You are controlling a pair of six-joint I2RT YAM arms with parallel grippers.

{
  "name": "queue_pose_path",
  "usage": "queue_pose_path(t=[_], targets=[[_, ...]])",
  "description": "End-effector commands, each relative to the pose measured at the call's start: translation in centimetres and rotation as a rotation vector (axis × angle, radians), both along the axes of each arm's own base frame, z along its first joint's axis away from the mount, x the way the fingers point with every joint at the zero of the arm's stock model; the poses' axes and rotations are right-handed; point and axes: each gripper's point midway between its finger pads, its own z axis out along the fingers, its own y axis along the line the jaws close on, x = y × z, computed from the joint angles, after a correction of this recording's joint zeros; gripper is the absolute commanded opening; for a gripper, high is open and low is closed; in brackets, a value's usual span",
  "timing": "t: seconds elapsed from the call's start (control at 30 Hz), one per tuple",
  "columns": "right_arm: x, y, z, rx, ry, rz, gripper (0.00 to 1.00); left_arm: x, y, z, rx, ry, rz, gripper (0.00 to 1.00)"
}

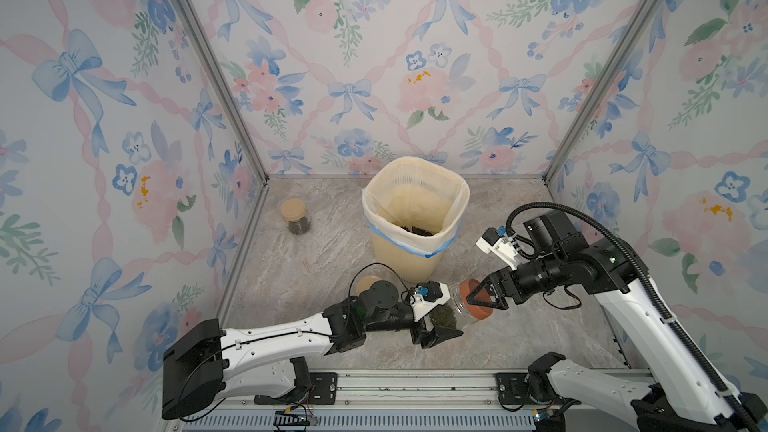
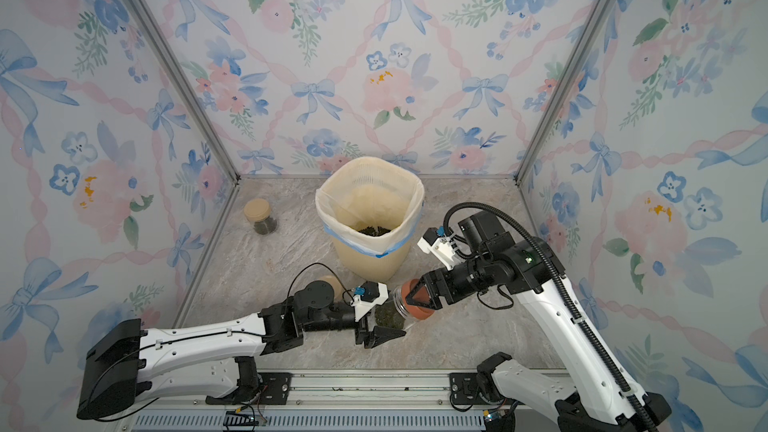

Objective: Empty moldy tea leaves from jars
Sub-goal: Unscrew the lid from the jar, then place the lid at the center of the board.

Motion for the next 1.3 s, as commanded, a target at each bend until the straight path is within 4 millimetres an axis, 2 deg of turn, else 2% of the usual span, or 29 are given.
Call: queue_pose_path(t=[0.0, 0.27, 0.47, 0.57, 0.67, 0.87, 1.0, 1.27], targets=[[0.4, -0.9, 0.4, -0.008, -0.023, -0.039, 0.78, 0.0, 0.4, 4.9, -0.161, -0.071, 0.002, 0.43], [1.3, -1.1, 1.2, 0.058, -0.010, -0.103, 0.78, 0.3, 0.8, 5.0, -0.164, -0.080, 0.026, 0.43], [2.1, -1.7, 1.1, 0.065, 0.002, -0.157, 0.78, 0.3, 1.0, 5.0, -0.168, -0.081, 0.031, 0.43], [3.1, -2.7, 0.8, 0.047, 0.004, -0.223, 0.78, 0.4, 1.2, 5.0, -0.170, -0.082, 0.038, 0.43], [5.1, -4.6, -0.3, 0.017, 0.026, -0.353, 0.78, 0.4, 1.4, 5.1, -0.174, -0.083, 0.043, 0.43], [10.0, -9.2, -4.9, -0.103, 0.044, -0.614, 0.78, 0.4, 1.7, 5.3, -0.182, -0.081, 0.049, 0.43], [13.3, -12.1, -9.2, -0.243, 0.045, -0.739, 0.78, 0.3, 1.8, 5.3, -0.187, -0.077, 0.049, 0.43], [19.0, -15.5, -17.0, -0.418, 0.087, -0.851, 0.78, 0.1, 2.7, 6.3, -0.218, -0.080, 0.060, 0.43]])
